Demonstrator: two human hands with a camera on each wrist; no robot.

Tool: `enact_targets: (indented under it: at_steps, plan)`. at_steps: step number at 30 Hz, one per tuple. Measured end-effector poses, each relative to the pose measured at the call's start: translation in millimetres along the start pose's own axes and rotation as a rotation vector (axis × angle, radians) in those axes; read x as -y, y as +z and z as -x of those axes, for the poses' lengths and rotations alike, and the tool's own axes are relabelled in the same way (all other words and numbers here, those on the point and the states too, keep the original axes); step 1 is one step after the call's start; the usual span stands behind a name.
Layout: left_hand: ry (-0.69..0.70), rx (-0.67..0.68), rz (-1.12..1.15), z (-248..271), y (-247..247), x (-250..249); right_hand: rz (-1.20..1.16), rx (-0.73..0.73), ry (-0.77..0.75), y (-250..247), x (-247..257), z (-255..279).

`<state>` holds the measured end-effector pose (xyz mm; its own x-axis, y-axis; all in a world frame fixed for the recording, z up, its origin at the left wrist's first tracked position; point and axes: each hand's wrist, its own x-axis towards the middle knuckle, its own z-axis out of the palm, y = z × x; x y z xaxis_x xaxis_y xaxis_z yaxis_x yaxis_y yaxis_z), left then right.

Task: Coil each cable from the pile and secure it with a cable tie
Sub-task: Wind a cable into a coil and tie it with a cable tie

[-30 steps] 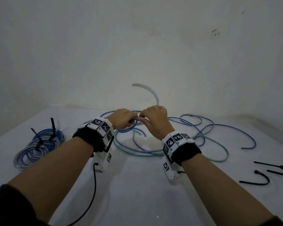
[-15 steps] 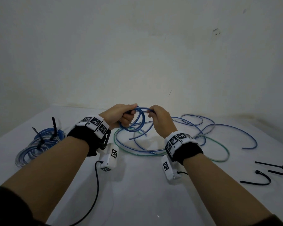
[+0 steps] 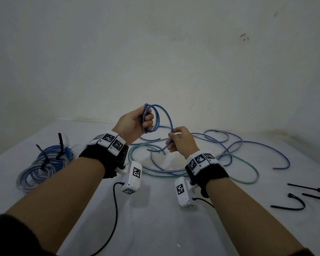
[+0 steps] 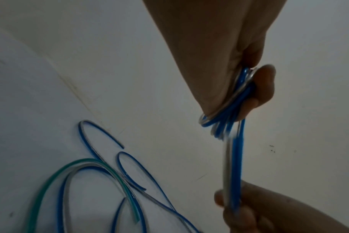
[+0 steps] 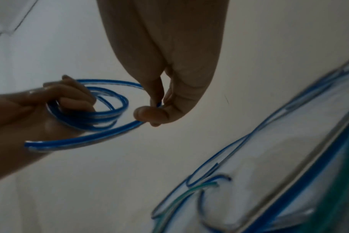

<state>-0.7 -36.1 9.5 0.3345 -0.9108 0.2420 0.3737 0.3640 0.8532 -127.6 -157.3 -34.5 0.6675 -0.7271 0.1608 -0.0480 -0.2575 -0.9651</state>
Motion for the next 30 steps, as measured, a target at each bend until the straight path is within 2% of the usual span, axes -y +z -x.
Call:
enact_targets:
  at_steps: [4,13,16,18,20,22,23,26,28,30]
  plan:
    - [0.089,-0.033,-0.129,1,8,11,-0.359,0.034,0.122,10,13,7]
    - [0.131,-0.082,-0.105,-1,20,23,-0.615,0.107,0.235,21,15,8]
    - [0.148,-0.239,-0.203,-5,24,23,-0.550,0.166,0.250,20,17,11]
    - [0.134,-0.338,-0.260,-7,22,20,-0.336,0.127,0.221,18,17,8]
    - [0.102,-0.397,-0.316,-8,18,17,-0.046,-0.051,0.065,13,13,0]
    - [0.067,-0.419,-0.341,-6,14,15,0.138,-0.224,-0.225,7,13,-5]
    - [0.041,-0.420,-0.336,-6,13,14,0.176,-0.248,-0.368,5,15,-4]
    - [-0.069,-0.374,-0.287,-3,10,14,0.258,-0.161,-0.688,8,26,4]
    - [-0.127,-0.312,-0.247,-3,10,15,0.316,-0.081,-0.783,15,32,9]
    - [-0.161,-0.279,-0.241,-3,11,17,0.380,-0.016,-0.792,21,35,8]
